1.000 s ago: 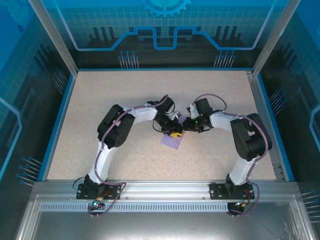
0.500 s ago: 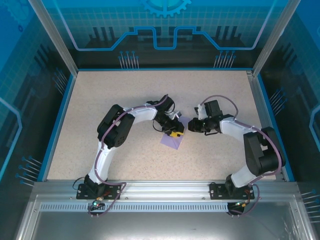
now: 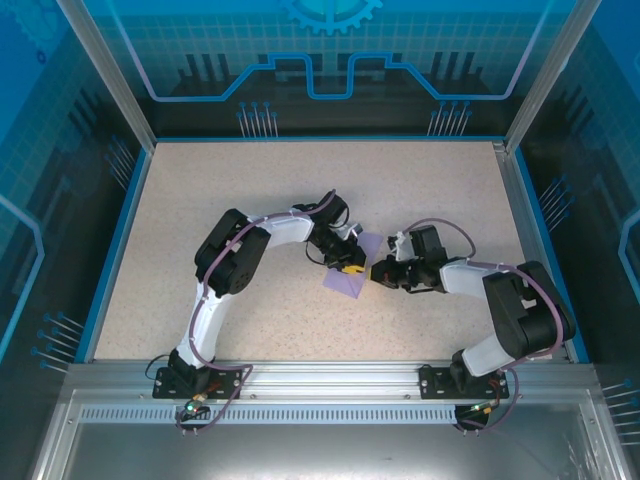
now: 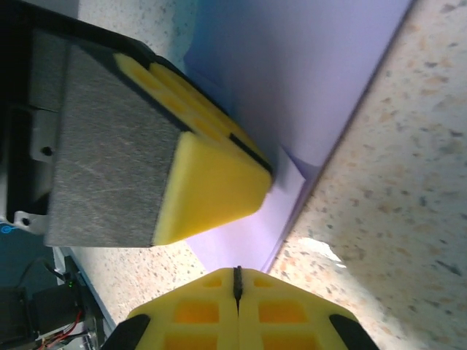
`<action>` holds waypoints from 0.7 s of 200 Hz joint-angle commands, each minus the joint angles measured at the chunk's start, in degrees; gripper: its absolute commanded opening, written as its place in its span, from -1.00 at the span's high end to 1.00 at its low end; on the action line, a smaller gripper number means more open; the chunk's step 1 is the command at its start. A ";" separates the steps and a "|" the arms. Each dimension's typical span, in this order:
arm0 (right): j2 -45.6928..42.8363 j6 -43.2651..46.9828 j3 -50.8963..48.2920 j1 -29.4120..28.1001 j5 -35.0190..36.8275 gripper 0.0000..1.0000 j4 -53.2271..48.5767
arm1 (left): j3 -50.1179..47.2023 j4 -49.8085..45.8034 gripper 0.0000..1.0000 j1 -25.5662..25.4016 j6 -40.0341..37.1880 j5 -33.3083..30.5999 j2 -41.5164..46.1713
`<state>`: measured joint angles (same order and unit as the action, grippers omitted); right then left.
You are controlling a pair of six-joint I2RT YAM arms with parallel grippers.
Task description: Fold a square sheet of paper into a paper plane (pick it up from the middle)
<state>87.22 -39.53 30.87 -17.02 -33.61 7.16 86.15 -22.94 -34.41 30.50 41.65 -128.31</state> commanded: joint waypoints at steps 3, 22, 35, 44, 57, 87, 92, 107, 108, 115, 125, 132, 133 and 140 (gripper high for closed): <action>1.48 -4.41 -0.49 -1.35 -1.08 1.00 6.87 | -2.65 -0.51 0.64 -0.52 0.42 -4.42 -3.11; 2.75 -4.46 0.45 -2.33 -0.05 1.00 6.77 | -2.99 -0.53 0.68 -0.50 0.20 -4.40 -2.91; 4.00 -4.41 1.16 -2.75 0.63 1.00 6.86 | -3.18 -0.59 0.70 -0.48 0.13 -4.47 -2.81; 4.77 -4.57 1.45 -2.97 0.47 1.00 7.46 | -3.27 -0.53 0.73 -0.52 0.00 -4.47 -2.80; 6.08 -4.24 2.05 -3.28 0.91 1.00 7.02 | -3.27 -0.53 0.82 -0.40 0.04 -4.34 -2.65; 7.36 -2.16 2.86 -3.72 3.33 1.00 4.30 | -3.20 -0.60 0.81 -0.40 -0.07 -4.21 -2.57; 7.57 -1.90 2.94 -3.66 3.70 1.00 3.90 | -3.18 -0.53 0.81 -0.39 -0.09 -4.17 -2.56; 8.22 -0.63 3.51 -3.98 5.46 1.00 1.88 | -3.12 -0.53 0.80 -0.39 0.00 -3.99 -2.55; 8.27 -0.55 3.55 -3.99 5.56 1.00 1.58 | -3.11 -0.53 0.80 -0.39 0.00 -4.01 -2.51; 8.40 0.08 3.82 -4.14 6.51 1.00 0.14 | -3.10 -0.60 0.80 -0.46 -0.09 -3.86 -2.26; 8.40 0.85 4.16 -4.29 7.79 1.00 -1.51 | -3.01 -0.66 0.80 -0.40 -0.09 -3.86 -2.04; 8.56 1.48 4.53 -4.47 8.63 1.00 -3.08 | -2.84 -0.62 0.79 -0.34 -0.03 -3.77 -1.88; 8.62 1.56 4.58 -4.49 8.72 1.00 -3.18 | -2.83 -0.62 0.79 -0.36 -0.01 -3.77 -1.87; 8.90 2.04 4.83 -4.57 9.45 1.00 -4.07 | -2.67 -0.59 0.79 -0.30 0.08 -3.63 -1.64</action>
<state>94.74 -40.53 33.89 -20.67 -29.10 8.75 85.23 -21.28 -34.39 30.48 41.45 -128.31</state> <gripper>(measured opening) 0.045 0.103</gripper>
